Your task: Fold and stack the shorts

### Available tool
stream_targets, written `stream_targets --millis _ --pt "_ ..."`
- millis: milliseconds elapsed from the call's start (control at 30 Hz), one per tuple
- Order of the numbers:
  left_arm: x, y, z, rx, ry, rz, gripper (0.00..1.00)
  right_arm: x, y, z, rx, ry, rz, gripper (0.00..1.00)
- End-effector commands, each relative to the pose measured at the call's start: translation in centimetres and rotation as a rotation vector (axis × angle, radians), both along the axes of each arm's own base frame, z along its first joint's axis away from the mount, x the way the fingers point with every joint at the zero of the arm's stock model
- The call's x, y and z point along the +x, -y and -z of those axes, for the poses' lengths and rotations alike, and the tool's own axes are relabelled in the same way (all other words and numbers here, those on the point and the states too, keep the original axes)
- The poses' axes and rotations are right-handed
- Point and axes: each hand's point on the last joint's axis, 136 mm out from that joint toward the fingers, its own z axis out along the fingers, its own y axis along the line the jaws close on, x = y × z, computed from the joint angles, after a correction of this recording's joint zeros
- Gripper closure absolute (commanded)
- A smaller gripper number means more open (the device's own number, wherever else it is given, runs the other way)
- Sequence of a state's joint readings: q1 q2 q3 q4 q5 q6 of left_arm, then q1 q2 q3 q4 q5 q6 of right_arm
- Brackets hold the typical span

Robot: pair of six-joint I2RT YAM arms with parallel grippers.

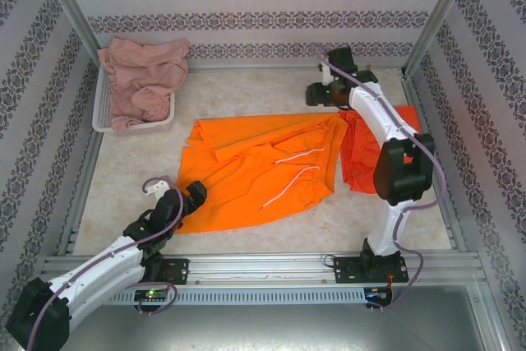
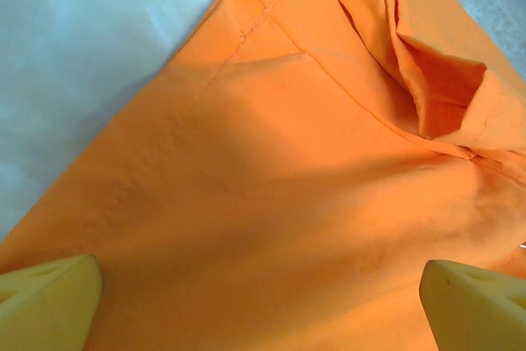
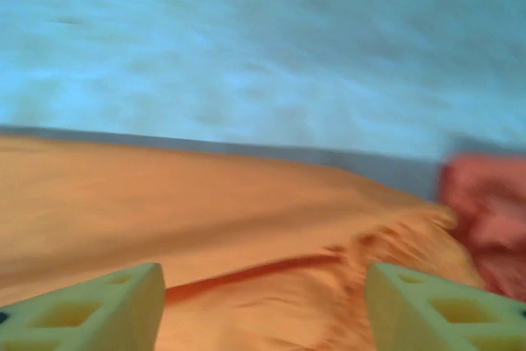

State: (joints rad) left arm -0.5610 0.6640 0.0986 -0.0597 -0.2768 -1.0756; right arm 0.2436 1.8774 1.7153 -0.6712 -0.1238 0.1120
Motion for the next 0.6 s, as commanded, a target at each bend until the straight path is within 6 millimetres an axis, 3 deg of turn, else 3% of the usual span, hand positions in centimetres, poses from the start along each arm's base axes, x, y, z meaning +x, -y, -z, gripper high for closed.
stream_targets --millis 0,100,267,433,567 --pt "-2.8 -1.4 4.1 0.069 -0.165 -0.007 0.00 -2.9 -9.4 -2.8 0.055 0.116 -0.383 0.28" --pt "-2.7 -1.4 4.0 0.074 -0.166 -0.004 0.00 -5.9 -15.5 -2.5 0.032 0.168 -0.635 0.25" --pt "-2.7 -1.4 3.9 0.073 -0.164 -0.002 0.00 -10.2 -22.0 0.6 -0.093 0.223 -0.972 0.25" --pt "-2.8 -1.4 4.0 0.074 -0.168 -0.001 0.00 -12.8 -25.4 4.7 -0.220 0.222 -1.175 0.25" --pt "-2.8 -1.4 4.2 0.074 -0.167 -0.001 0.00 -13.0 -26.6 7.6 -0.301 0.209 -1.232 0.27"
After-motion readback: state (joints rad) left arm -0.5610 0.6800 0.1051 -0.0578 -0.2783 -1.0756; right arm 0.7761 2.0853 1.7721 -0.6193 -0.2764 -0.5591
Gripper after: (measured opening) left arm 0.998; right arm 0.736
